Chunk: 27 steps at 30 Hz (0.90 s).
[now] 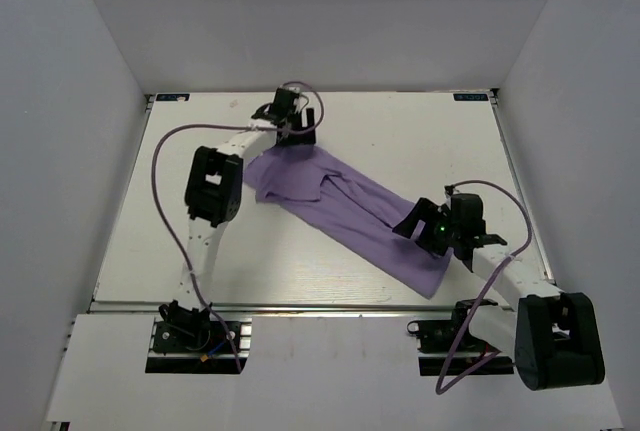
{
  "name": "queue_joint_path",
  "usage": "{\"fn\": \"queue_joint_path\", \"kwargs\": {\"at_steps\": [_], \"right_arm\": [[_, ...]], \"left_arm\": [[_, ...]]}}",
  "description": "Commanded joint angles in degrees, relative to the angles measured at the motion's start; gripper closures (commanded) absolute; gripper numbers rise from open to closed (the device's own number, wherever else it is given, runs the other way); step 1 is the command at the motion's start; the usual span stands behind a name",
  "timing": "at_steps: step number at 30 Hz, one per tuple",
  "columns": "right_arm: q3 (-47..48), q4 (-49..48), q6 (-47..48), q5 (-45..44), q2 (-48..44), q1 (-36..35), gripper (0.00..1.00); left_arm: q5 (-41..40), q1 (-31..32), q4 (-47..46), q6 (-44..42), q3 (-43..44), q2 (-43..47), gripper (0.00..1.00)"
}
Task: Fold and stack the t-shirts
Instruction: Rotate the tshirt 90 degrees
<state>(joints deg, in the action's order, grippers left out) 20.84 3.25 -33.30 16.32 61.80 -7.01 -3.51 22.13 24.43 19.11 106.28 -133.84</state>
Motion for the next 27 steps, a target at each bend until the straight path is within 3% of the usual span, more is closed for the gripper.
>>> {"fn": "queue_joint_path", "kwargs": {"at_steps": [1,3,4,5,7,11,14,18,22,27], "right_arm": [[-4.05,2.75,-0.19,4.33,1.22,-5.71,0.10],[-4.84,0.37,-0.45,7.22,2.70,-7.75,0.10],[-4.67,-0.51,-0.28,7.59,3.93,-11.59,0.10],[-3.97,-1.39,0.33,7.85,4.46,-13.11,0.10],[-3.18,-2.27,2.09,10.47,7.53,-18.01,0.10],[1.74,-4.39,6.13,13.30,12.46,-31.19,0.10],[6.31,-4.48,9.12,14.97,15.19,-40.76,0.10],[11.39,-4.83,10.44,14.36,17.47,-46.16,0.10],[17.64,-1.25,11.94,10.24,19.84,-50.38,0.10],[21.96,2.89,10.63,-2.67,18.27,-50.74,0.10]], "left_arm": [[11.93,0.19,5.27,-1.44,20.25,-16.99,0.00],[16.06,0.19,6.69,-1.45,35.40,-23.37,0.00],[19.90,0.19,4.16,-1.45,36.62,-25.05,0.00],[21.42,0.89,-6.04,-0.06,35.15,-24.46,0.00],[20.92,1.68,-16.90,1.79,27.51,-22.35,0.00],[24.51,2.92,-24.41,6.80,37.14,-27.08,0.00],[21.45,3.62,-31.79,9.27,35.93,-27.09,0.00],[16.00,3.62,-31.90,7.08,35.31,-28.22,0.00],[16.33,3.62,-35.13,5.58,34.26,-28.84,0.00],[18.19,4.15,-38.93,6.11,34.87,-27.89,0.00]]}}
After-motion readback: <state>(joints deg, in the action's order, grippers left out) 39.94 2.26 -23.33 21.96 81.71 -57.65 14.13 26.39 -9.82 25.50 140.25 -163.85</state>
